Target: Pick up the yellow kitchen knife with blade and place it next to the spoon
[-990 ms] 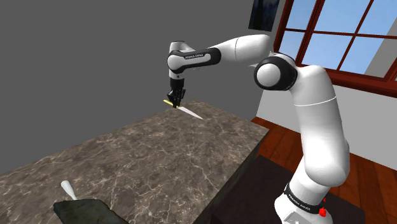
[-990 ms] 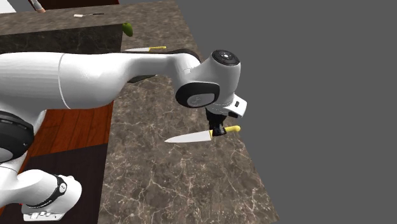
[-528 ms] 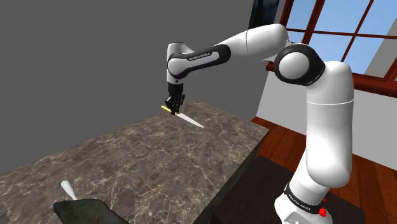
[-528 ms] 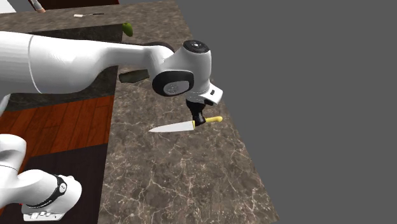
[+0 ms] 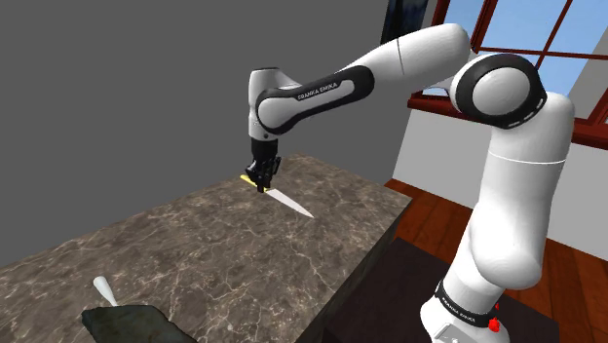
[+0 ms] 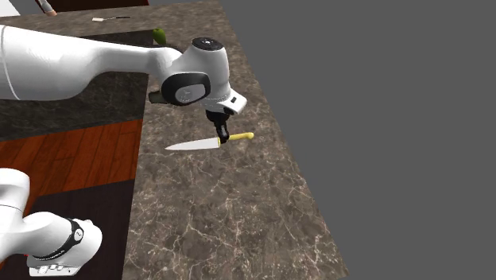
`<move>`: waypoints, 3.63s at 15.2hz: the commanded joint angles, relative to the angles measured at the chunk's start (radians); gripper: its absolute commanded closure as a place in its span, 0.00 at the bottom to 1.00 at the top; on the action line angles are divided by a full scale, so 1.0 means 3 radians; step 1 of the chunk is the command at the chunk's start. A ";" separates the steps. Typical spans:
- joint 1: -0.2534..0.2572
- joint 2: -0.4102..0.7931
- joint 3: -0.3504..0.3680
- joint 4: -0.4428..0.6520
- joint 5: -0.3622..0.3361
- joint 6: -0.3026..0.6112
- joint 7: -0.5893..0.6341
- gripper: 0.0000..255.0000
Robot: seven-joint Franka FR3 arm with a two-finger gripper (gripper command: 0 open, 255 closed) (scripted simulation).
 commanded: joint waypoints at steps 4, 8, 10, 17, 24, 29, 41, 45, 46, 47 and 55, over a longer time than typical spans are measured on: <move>0.0190 -0.0246 0.0146 -0.0330 0.0016 0.0091 0.0337 1.00; 0.0343 -0.0399 0.0279 -0.0527 0.0035 0.0144 0.0615 1.00; 0.0421 -0.0458 0.0349 -0.0602 0.0045 0.0164 0.0760 1.00; 0.0701 -0.0572 0.0612 -0.0744 0.0064 0.0207 0.1293 1.00; 0.0708 -0.0439 0.0614 -0.0919 0.0017 0.0508 0.1322 1.00; 0.0714 -0.0324 0.0612 -0.1022 -0.0029 0.0722 0.1351 1.00; 0.0718 -0.0271 0.0610 -0.1060 -0.0050 0.0809 0.1364 0.00; 0.0712 -0.0336 0.0612 -0.1016 -0.0023 0.0703 0.1345 0.00; 0.0707 -0.0397 0.0614 -0.0968 0.0001 0.0597 0.1328 0.00; 0.0702 -0.0454 0.0614 -0.0915 0.0023 0.0491 0.1313 0.00; 0.0699 -0.0496 0.0612 -0.0871 0.0038 0.0406 0.1301 0.00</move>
